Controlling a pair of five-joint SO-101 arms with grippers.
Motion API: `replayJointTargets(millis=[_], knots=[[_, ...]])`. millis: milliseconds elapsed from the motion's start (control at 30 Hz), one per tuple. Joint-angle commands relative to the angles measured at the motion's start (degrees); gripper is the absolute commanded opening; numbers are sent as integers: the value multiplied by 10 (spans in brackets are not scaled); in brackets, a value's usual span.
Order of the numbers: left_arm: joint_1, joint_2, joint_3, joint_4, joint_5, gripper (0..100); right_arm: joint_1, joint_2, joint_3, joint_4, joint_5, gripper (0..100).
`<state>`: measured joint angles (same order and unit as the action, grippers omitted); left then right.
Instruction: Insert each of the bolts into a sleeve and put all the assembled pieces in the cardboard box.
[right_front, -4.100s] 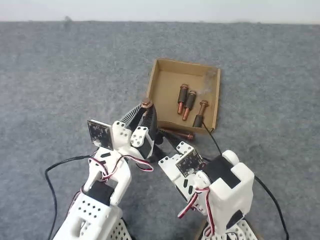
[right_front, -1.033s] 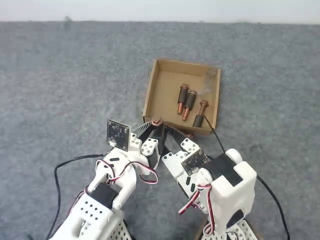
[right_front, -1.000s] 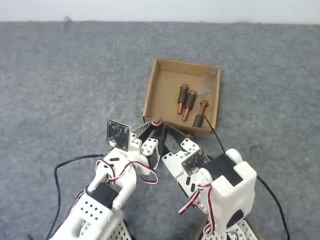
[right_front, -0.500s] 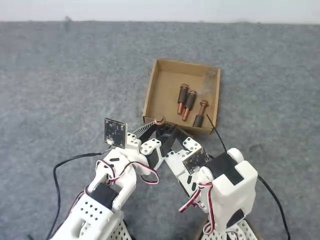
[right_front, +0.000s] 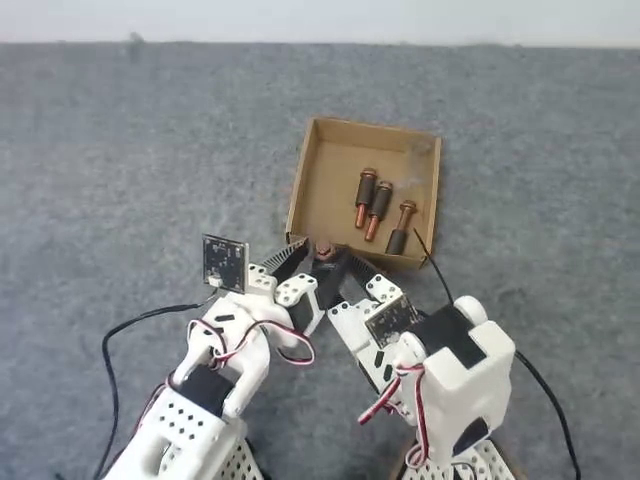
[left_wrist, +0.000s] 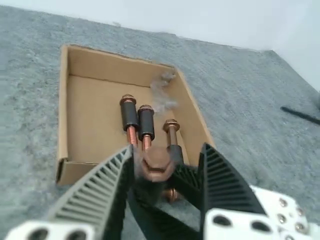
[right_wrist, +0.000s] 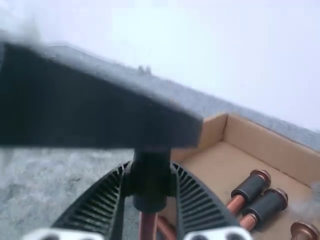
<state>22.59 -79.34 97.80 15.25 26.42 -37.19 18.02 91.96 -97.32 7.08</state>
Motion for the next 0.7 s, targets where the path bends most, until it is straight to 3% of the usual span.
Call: replayJointTargets(millis=[0, 400, 667], knots=[[-4, -12, -14, 2, 4, 202, 10, -38, -1, -18, -2, 6], [-4, -13, -40, 3, 7, 200, 10, -38, -1, -18, -2, 6], [-4, -13, -77, 5, 53, 200, 10, -35, -13, -5, -2, 6]])
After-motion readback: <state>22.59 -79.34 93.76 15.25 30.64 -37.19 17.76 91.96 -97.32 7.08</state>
